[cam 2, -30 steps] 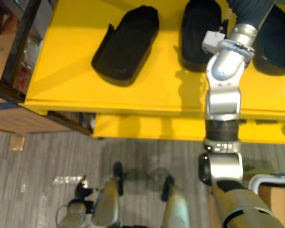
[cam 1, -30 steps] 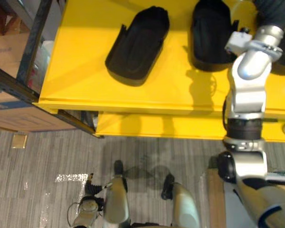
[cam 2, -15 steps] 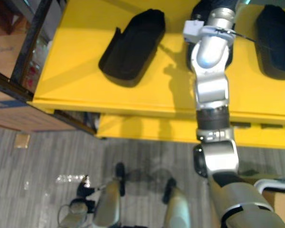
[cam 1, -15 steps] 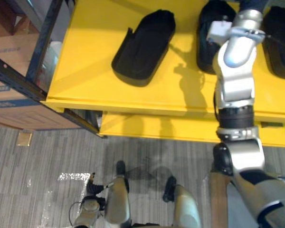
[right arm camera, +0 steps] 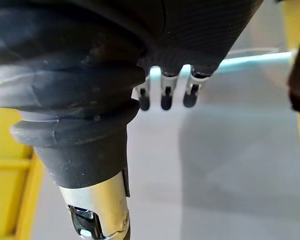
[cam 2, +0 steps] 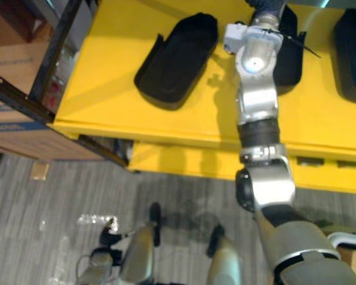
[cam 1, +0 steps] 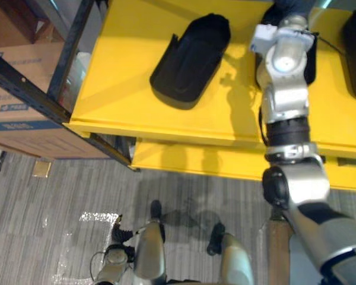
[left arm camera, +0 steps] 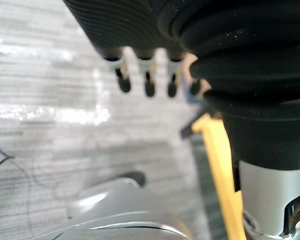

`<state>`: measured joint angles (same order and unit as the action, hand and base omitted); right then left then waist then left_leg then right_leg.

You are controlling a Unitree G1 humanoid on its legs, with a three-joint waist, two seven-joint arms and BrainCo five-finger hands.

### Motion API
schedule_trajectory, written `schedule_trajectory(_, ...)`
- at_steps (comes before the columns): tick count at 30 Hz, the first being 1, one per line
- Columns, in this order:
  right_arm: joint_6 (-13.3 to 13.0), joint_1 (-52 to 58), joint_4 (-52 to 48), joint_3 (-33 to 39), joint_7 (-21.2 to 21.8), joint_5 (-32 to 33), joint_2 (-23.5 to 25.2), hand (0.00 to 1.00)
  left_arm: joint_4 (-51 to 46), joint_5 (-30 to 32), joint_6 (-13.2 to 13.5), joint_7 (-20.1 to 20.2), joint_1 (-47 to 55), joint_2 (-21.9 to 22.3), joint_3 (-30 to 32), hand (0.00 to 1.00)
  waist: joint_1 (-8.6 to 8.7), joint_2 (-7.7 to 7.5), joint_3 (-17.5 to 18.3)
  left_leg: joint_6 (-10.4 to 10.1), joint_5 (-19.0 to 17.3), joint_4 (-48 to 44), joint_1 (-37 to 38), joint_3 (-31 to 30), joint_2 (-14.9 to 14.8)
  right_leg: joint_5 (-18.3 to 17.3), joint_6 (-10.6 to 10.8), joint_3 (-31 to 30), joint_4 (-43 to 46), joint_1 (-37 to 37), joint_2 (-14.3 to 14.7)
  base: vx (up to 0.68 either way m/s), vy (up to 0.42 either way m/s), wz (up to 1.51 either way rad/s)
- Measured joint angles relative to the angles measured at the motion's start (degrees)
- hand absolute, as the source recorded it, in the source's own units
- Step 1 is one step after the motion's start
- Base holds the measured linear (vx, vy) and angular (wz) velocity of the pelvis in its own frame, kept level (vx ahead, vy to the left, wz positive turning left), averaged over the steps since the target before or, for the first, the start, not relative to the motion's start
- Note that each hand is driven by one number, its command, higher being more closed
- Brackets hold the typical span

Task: Walk over and take plastic housings, then place them on the shelf

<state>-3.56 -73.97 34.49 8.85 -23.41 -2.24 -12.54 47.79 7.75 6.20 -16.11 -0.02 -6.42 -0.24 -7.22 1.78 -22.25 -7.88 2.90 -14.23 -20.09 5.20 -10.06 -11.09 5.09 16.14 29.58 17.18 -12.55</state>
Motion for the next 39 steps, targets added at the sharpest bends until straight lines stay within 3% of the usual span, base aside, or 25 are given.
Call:
schedule_trajectory(3, 0.0, -0.7, 0.6, 0.2, 0.3, 1.5, 0.3, 0.00, 0.0, 0.0, 0.0, 0.0, 0.0, 0.3, -0.6, 0.00, -0.09, 0.77, 0.4, 0.0, 0.0, 0.1, 0.0, 0.0, 0.2, -0.1, 0.1, 0.1, 0.0, 0.0, -0.3, 0.00, 0.002, 0.01)
schedule_trajectory(13, 0.2, -3.7, 5.2, 1.1, 3.6, 5.0, 1.6, 0.00, -1.0, 0.0, 0.0, 0.0, -0.1, 0.5, -0.6, 0.00, -0.41, 1.04, 0.4, 0.0, 0.0, -0.2, -1.2, -0.1, 0.3, -0.3, 0.1, 0.5, 0.6, 0.9, -0.4, 0.00, 0.002, 0.01)
schedule_trajectory(25, 0.8, -5.7, 8.8, 0.6, 6.9, 8.8, 1.9, 0.00, -1.6, 0.0, 0.0, 0.9, -0.6, 1.6, -0.6, 0.00, -1.51, 2.41, 0.3, -0.1, 0.0, -0.4, -2.0, -0.2, 0.2, -1.2, -0.2, 0.7, 1.9, 2.1, -0.8, 0.00, 0.000, 0.00)
schedule_trajectory(39, 2.3, -6.8, 11.5, 3.4, 4.5, 9.3, 4.6, 0.00, -1.7, 0.0, 0.1, 0.7, -2.1, 2.5, -0.6, 0.00, -1.55, 2.56, 0.2, 0.1, -0.4, -1.5, -2.3, -0.1, 0.1, -1.4, -0.2, 0.8, 2.2, 1.9, -0.8, 0.00, 0.000, 0.00)
